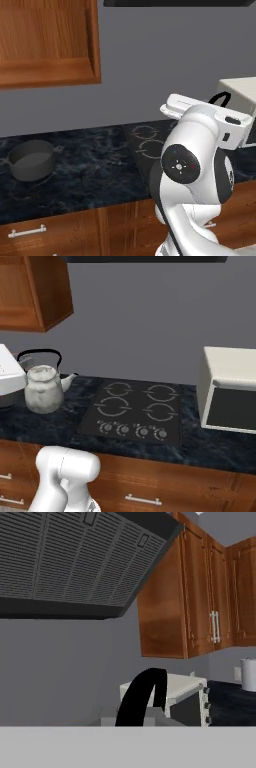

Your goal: Pick the kettle from the cabinet and place it on a stove burner. Then pick the pot from the counter and place it on another stove burner. Finally, turn both burners on.

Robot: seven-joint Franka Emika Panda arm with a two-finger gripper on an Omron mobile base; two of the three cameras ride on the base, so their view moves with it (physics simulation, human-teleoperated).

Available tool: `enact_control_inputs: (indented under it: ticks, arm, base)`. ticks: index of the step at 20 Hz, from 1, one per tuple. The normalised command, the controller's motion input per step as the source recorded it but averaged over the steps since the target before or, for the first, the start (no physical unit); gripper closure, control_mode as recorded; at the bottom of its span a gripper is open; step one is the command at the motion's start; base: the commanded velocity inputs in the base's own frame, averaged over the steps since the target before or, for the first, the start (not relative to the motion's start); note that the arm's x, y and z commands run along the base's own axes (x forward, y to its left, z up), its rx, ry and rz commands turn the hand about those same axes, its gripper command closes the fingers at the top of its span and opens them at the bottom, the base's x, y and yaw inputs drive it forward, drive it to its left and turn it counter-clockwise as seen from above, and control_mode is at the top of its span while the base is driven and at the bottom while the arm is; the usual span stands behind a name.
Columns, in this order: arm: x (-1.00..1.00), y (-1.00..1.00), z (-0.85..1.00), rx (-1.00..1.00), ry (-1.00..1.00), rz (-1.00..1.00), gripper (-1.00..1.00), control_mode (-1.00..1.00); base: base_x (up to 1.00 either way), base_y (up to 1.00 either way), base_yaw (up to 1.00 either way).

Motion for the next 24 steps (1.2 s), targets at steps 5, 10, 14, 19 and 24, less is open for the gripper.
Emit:
enact_control_inputs:
  ticks: [5,10,14,19,24]
  arm:
    - [0.0,0.0,0.0,0.0,0.0,0.0,1.0,1.0]
    - [0.0,0.0,0.0,0.0,0.0,0.0,1.0,1.0]
    - [0.0,0.0,0.0,0.0,0.0,0.0,1.0,1.0]
    - [0.0,0.0,0.0,0.0,0.0,0.0,1.0,1.0]
    - [0.0,0.0,0.0,0.0,0.0,0.0,1.0,1.0]
  base:
    - [0.04,-0.46,0.01]
    - [0.13,-0.38,0.04]
    - [0.26,-0.36,0.06]
    - [0.39,-0.31,0.08]
    - [0.4,-0.29,0.08]
